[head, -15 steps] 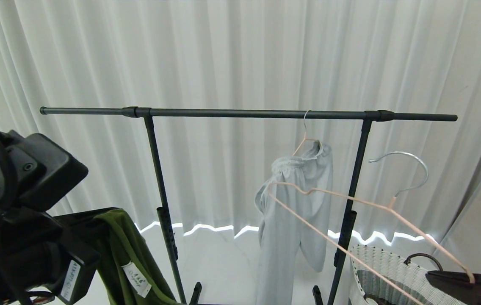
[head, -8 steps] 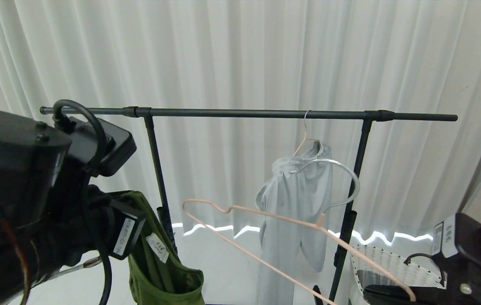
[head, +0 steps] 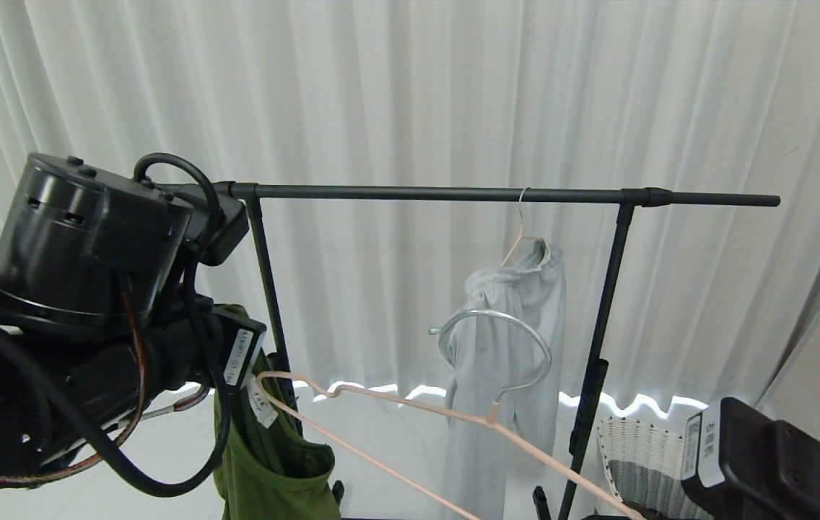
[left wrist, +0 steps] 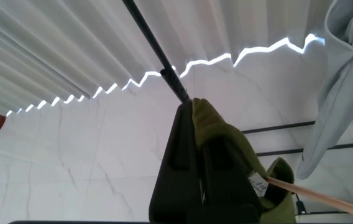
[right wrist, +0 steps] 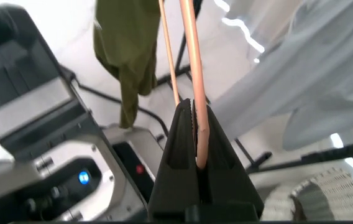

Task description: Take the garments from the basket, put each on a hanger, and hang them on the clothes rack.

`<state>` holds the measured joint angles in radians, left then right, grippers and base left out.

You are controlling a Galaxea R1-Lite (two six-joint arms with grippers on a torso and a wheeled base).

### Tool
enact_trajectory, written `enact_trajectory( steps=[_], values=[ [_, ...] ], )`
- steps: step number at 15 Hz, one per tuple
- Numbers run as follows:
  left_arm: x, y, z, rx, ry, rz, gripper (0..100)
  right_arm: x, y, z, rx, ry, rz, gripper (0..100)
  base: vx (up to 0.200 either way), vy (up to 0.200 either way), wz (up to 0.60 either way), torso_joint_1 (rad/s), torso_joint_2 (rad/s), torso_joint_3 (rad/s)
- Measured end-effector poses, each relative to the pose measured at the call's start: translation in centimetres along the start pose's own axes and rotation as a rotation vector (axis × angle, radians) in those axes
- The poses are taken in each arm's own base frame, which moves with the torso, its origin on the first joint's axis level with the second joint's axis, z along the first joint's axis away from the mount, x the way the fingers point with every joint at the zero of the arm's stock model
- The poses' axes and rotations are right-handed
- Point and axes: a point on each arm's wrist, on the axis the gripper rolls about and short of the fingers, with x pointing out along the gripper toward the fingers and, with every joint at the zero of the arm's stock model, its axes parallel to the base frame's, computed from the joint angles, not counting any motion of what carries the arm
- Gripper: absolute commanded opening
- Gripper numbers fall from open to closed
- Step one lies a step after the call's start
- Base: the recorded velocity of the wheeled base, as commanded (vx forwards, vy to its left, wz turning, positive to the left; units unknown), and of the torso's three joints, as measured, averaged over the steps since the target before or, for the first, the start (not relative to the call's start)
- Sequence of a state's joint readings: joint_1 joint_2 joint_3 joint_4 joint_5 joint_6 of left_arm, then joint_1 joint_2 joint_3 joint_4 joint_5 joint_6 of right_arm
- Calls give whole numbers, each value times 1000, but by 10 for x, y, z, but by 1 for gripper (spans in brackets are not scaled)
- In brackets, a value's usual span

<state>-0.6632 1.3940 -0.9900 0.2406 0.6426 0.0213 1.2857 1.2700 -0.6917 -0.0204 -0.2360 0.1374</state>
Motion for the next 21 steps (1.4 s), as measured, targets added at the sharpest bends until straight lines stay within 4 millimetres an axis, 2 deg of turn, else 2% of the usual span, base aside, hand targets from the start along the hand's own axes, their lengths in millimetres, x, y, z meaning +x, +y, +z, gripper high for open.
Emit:
enact_trajectory(
  steps=[5,8,12,21],
  values=[
    [3,1,0,-36,10,12,0,11,5,4,17,-19,13,0,0,0,0,0,0,0],
    [8,7,-1,-49,25,62,0,7,7,4,11,-30,34,0,0,0,0,0,0,0],
    [6,5,-1,-44,19,56,0,-1,8,5,10,-52,47,0,0,0,0,0,0,0],
    [-9,-1,1,-56,-29,4,0,32,10,12,67,-83,8,0,0,0,0,0,0,0]
  ],
)
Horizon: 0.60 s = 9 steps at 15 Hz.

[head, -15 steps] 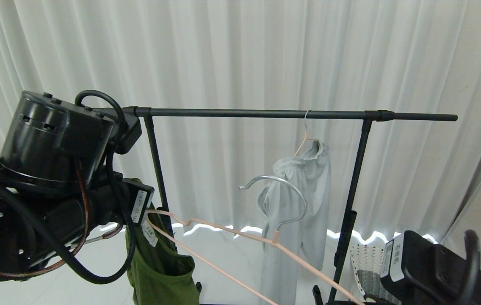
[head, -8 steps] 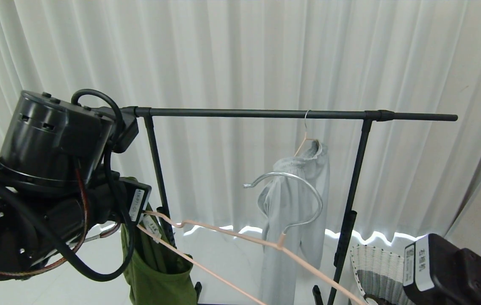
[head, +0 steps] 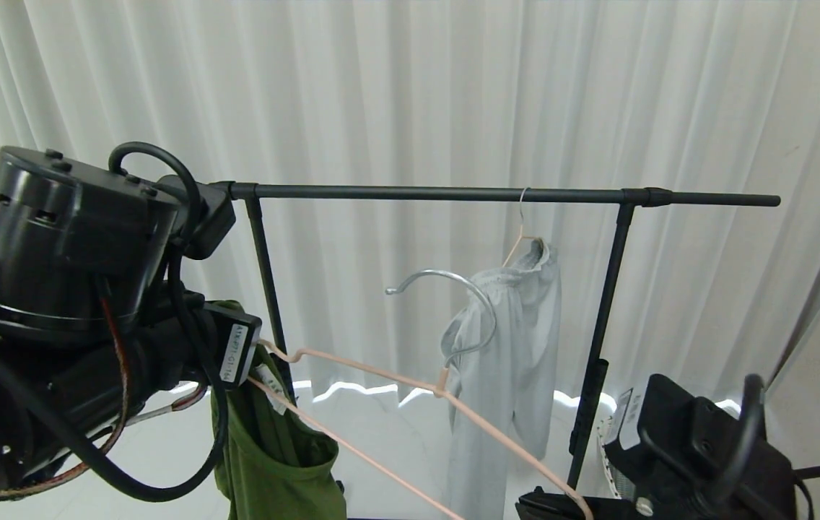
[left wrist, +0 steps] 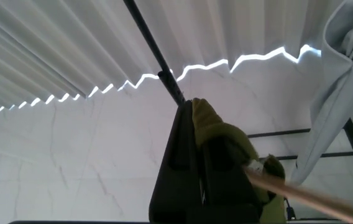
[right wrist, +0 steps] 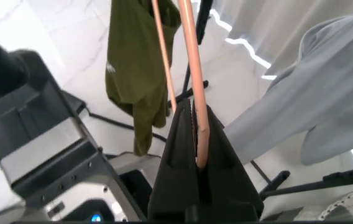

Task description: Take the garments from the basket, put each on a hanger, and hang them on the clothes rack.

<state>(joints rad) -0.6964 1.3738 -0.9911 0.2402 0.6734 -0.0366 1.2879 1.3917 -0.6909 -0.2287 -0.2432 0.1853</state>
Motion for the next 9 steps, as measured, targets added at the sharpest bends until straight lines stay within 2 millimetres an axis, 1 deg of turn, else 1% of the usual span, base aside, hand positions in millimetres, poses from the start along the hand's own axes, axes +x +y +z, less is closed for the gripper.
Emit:
enact_trajectory(
  steps=[4,9],
  values=[
    [-10,-8,-1,-30,-24,-50,0,24,0,0,60,-21,-30,0,0,0,0,0,0,0],
    [-23,-15,0,-41,-58,-107,0,53,5,-7,81,-3,-37,0,0,0,0,0,0,0]
  ],
)
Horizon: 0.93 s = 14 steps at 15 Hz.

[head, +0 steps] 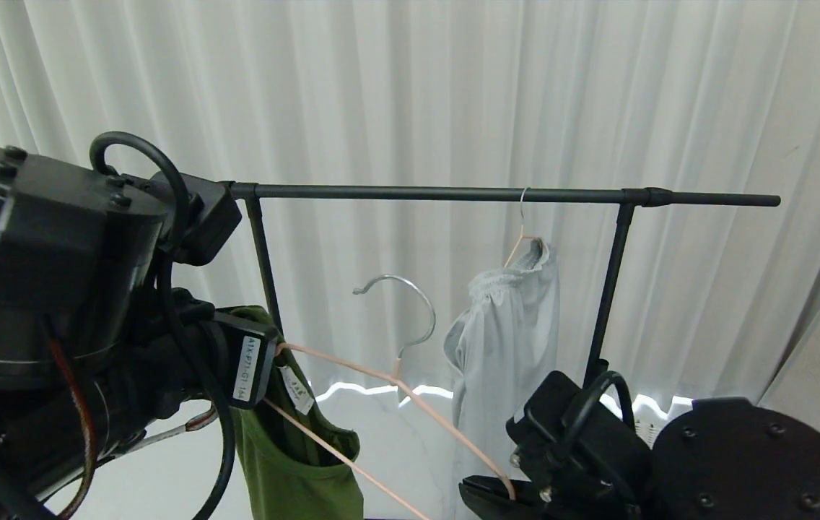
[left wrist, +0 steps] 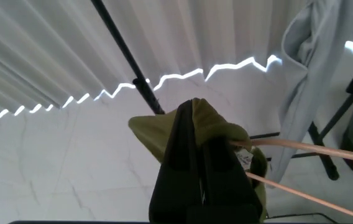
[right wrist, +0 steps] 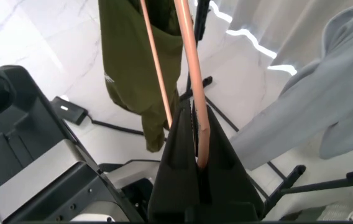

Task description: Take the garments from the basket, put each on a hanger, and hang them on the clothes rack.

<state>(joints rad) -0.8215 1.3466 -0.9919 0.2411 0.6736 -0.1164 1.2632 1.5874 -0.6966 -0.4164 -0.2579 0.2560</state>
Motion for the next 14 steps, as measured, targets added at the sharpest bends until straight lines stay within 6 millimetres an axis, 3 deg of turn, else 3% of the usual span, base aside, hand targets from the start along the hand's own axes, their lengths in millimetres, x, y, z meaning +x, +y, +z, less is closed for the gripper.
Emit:
enact_trajectory(
  steps=[9,14],
  values=[
    [-29,-20,1,-36,-63,-154,0,29,10,-11,14,62,-11,0,0,0,0,0,0,0],
    [-12,7,4,-37,-40,-13,0,8,-7,-24,8,136,-59,0,0,0,0,0,0,0]
  ],
)
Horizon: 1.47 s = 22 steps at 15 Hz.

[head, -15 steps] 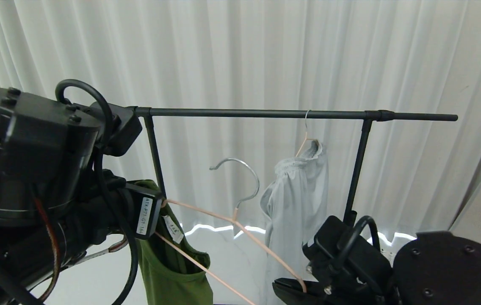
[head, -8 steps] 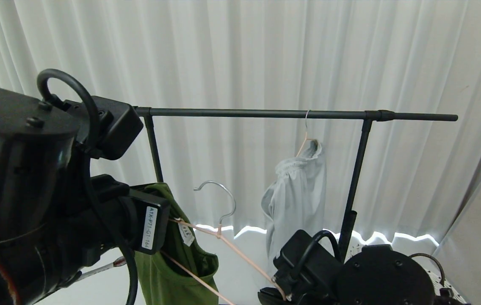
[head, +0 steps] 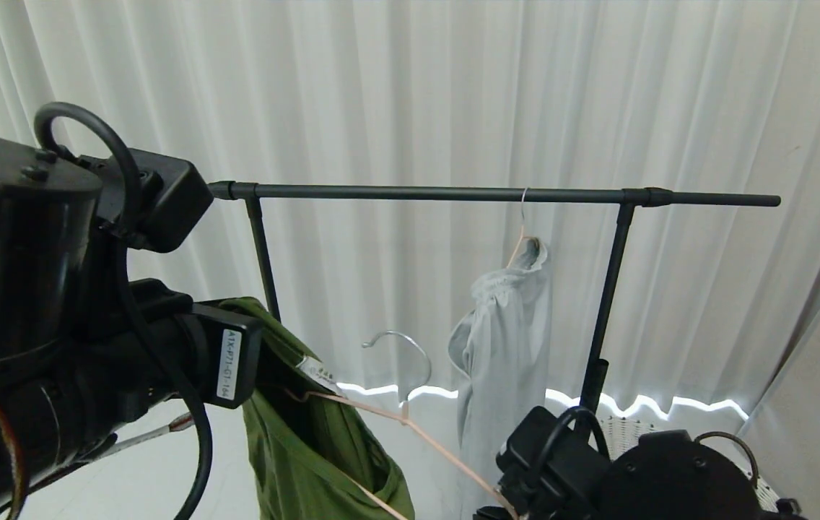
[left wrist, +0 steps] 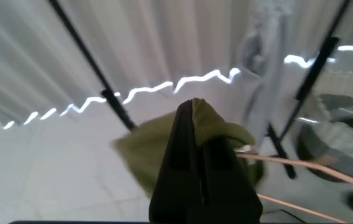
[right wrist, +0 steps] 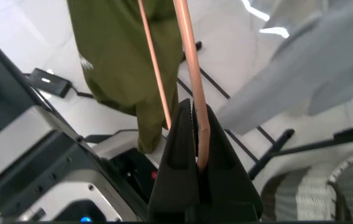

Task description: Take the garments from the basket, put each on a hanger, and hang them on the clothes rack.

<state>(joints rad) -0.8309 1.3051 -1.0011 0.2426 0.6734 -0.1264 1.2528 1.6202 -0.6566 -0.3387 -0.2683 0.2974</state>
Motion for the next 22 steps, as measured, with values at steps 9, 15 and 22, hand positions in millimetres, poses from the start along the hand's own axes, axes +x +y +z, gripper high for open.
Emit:
enact_trajectory(
  steps=[9,15,22],
  values=[
    [0,-2,-13,38,33,-10,0,-33,-36,0,71,-42,-84,0,0,0,0,0,0,0],
    [-15,-21,-7,-15,-11,-127,0,-32,-17,25,70,-132,-14,0,0,0,0,0,0,0],
    [-34,-33,8,-43,-62,-276,0,-18,11,33,69,-141,66,0,0,0,0,0,0,0]
  ],
)
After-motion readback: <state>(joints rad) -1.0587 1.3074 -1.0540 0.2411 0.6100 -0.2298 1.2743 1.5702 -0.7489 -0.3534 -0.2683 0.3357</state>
